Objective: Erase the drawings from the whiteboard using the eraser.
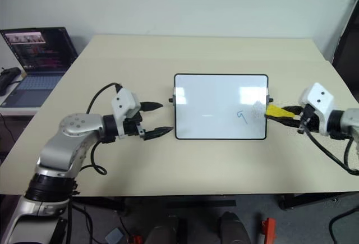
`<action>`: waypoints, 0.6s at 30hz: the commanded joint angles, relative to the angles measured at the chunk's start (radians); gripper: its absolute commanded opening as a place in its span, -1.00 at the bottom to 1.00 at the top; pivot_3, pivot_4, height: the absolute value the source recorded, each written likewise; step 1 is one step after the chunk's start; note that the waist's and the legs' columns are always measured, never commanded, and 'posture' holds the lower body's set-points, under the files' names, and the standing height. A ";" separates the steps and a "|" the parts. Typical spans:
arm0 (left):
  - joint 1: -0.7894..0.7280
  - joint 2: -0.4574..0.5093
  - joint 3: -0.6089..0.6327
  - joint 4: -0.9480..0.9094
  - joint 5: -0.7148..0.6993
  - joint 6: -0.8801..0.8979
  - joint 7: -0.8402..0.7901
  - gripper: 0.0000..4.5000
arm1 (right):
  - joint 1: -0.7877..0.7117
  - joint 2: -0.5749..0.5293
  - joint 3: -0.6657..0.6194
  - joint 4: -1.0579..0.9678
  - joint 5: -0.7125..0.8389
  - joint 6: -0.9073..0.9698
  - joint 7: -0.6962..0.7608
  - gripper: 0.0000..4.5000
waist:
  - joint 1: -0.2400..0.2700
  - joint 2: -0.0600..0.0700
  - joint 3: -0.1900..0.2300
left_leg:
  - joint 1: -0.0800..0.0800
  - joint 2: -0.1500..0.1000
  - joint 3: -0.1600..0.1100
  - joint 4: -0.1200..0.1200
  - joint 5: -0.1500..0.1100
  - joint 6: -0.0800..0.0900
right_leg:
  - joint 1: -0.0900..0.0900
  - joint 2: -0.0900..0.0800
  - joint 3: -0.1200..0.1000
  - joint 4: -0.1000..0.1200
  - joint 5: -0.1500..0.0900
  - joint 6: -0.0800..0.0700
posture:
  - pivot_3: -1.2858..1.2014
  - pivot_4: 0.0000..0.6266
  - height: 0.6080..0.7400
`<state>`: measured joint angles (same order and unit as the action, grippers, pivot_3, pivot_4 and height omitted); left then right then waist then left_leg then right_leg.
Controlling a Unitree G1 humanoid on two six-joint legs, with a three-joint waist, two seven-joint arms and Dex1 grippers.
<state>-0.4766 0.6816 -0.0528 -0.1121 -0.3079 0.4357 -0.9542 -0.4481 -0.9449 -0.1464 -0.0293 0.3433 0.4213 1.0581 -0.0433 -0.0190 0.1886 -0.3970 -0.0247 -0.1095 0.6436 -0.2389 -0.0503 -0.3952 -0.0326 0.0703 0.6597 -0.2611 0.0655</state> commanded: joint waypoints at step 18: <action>0.017 -0.024 -0.032 -0.046 -0.008 0.017 -0.003 1.00 | -0.170 0.337 0.137 0.429 -0.230 -0.423 -0.260 -0.51 | 0.008 0.000 0.000 | 0.000 -0.001 0.000 0.000 0.000 0.000 | -0.001 0.000 0.000 0.002 0.000 0.000 | 0.03 -0.52 1.00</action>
<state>-0.4462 0.6546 -0.0936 -0.1170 -0.3075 0.4542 -0.9531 -0.5973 -0.6016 -0.0081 0.3655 0.1385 0.0405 0.8098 -0.0352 -0.0190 0.1885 -0.3969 -0.0255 -0.1097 0.6439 -0.2389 -0.0504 -0.3961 -0.0328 0.0703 0.6615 -0.2610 0.0653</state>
